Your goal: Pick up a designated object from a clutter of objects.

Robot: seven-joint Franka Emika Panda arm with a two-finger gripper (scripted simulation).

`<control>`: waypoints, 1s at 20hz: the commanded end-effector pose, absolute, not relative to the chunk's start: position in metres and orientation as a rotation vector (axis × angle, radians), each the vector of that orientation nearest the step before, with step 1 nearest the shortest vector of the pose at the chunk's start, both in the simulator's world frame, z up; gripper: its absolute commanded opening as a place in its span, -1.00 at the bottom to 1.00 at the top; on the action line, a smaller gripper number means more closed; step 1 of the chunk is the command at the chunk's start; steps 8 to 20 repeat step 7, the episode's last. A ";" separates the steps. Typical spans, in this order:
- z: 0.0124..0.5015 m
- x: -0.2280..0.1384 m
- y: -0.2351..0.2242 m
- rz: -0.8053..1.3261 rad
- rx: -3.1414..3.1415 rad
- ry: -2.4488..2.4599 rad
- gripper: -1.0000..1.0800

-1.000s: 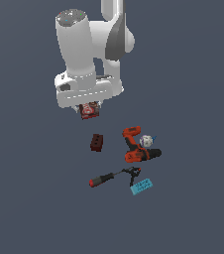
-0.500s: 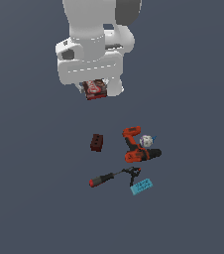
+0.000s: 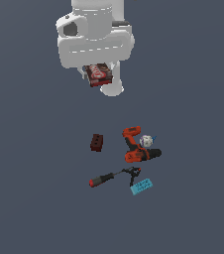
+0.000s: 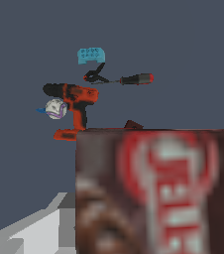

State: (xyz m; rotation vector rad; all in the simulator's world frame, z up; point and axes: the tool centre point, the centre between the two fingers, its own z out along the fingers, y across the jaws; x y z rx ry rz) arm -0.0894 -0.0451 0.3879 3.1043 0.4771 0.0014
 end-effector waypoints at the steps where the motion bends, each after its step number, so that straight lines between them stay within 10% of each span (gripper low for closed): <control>1: 0.394 -0.089 -0.043 0.000 3.105 0.477 -1.00; 20: 0.395 -0.088 -0.043 0.000 3.105 0.477 -1.00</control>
